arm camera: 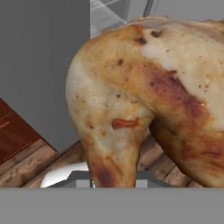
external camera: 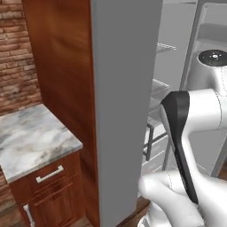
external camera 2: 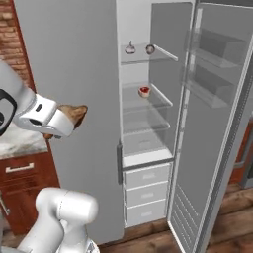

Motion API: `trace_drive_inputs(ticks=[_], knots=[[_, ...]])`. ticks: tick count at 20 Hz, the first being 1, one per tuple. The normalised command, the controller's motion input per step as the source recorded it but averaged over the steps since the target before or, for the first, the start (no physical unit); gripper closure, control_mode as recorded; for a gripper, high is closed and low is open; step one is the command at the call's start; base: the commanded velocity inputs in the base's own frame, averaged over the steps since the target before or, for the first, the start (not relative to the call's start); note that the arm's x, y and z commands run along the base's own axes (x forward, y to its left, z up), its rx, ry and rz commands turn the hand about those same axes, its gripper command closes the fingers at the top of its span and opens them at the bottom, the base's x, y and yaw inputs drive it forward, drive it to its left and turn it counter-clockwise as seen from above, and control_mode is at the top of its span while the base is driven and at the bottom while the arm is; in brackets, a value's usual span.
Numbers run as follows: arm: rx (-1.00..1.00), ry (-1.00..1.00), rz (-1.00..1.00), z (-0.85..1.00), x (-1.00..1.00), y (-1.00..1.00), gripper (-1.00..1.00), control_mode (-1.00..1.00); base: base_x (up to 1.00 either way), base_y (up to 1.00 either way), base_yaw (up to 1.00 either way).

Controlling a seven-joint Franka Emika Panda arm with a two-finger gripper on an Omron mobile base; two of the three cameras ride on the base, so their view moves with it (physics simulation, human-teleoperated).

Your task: Transport the chicken drumstick and mushroom to the fridge. Place the chicken drumstick on the rack containing meat and place the mushroom on the rack containing the vegetable, ensuring meats and vegetables are on different racks.

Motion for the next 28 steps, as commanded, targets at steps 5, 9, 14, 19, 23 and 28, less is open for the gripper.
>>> trace_drive_inputs(ticks=[5, 9, 14, 19, 23, 28], knots=[[0.0, 0.0, 0.0, 0.0, 0.0, 0.0, 1.0, 1.0, 0.56, -0.15, -0.05], [0.0, 0.0, 0.0, 0.0, 0.0, 0.0, 1.0, 1.0, 0.65, -0.47, 0.0], [0.0, 0.0, 0.0, 0.0, 0.0, 0.0, 1.0, 1.0, 0.55, -0.43, -0.02], [0.0, 0.0, 0.0, 0.0, 0.0, 0.0, 1.0, 1.0, 0.77, -0.02, -0.04], [0.0, 0.0, 0.0, 0.0, 0.0, 0.0, 1.0, 1.0, 0.95, 0.0, 0.0], [0.0, 0.0, 0.0, 0.0, 0.0, 0.0, 1.0, 1.0, 1.0, 0.0, 0.06]])
